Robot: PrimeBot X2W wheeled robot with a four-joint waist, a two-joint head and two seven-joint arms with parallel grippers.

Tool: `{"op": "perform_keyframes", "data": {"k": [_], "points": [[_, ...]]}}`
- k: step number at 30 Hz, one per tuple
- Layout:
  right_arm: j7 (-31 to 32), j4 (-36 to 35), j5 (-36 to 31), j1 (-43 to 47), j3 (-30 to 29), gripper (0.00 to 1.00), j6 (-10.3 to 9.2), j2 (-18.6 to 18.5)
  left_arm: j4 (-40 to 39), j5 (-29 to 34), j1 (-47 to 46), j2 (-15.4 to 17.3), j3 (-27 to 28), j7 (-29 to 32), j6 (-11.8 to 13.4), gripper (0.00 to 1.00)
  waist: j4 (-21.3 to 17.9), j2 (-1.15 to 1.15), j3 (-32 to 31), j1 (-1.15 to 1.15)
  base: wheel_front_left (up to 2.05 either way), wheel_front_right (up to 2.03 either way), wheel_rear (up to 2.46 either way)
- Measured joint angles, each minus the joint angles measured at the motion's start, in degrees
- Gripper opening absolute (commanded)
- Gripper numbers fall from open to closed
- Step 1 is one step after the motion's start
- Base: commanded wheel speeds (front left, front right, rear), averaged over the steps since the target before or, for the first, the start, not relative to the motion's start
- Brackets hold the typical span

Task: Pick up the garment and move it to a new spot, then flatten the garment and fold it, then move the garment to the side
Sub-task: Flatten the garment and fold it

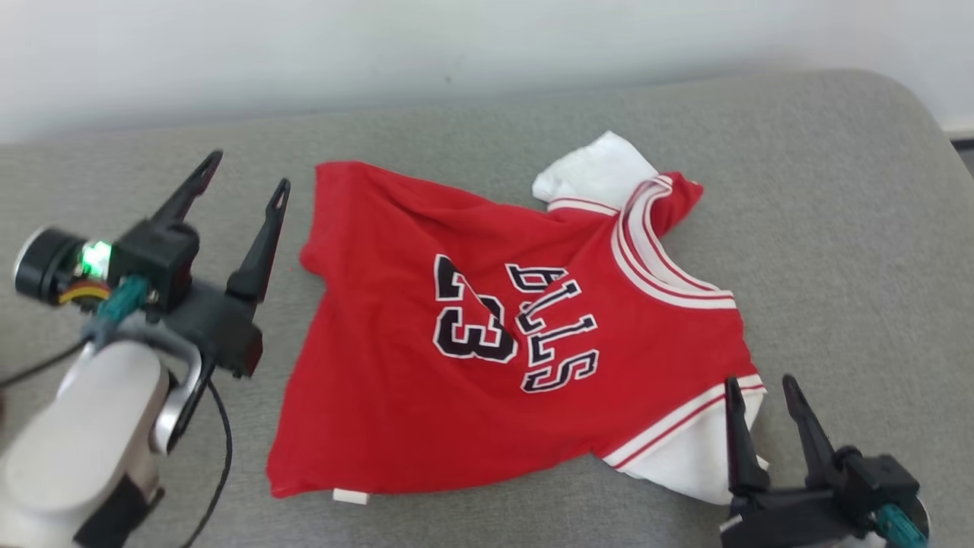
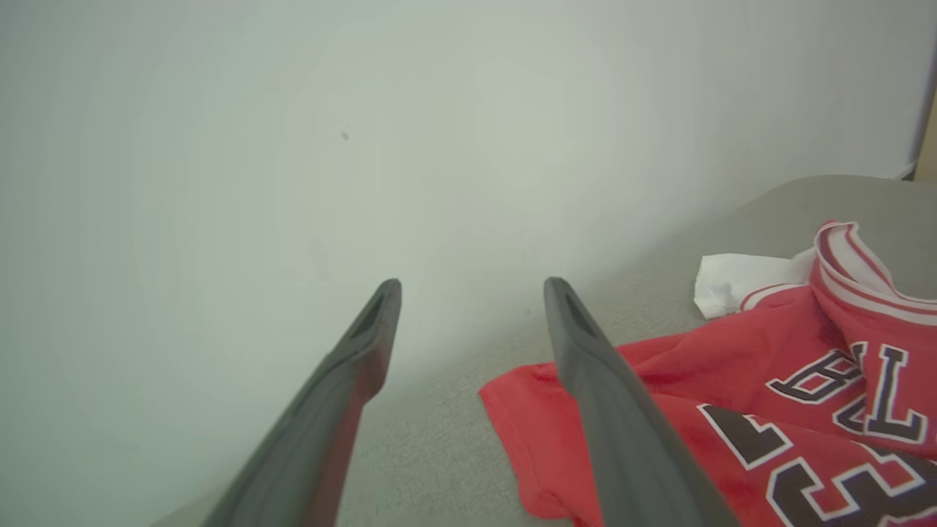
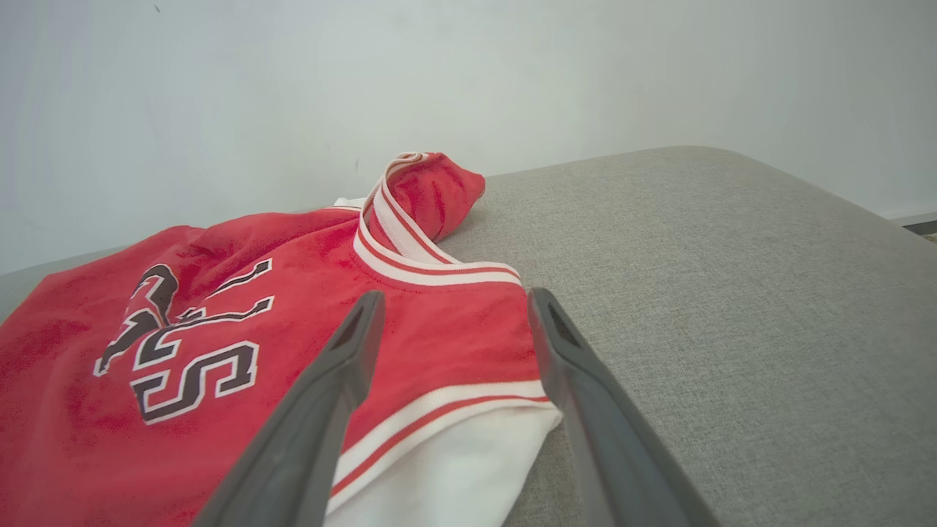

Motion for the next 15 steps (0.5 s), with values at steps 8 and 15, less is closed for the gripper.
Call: {"op": "perform_keyframes", "data": {"k": [8,15], "points": [[0.0,0.3,-1.4,6.1,-2.4,1.00,0.00,0.0,-13.9,0.6,16.3,2.0,8.9,0.0,7.4,1.00,4.0,-0.01,-3.7,-0.01,0.00,0.00,0.00],[0.0,1.5,-1.7,9.4,-3.6,1.00,0.00,0.0,-24.7,2.6,30.4,1.3,19.9,0.0,12.2,1.00,5.9,-0.01,-6.1,-0.01,0.00,0.00,0.00]]}}
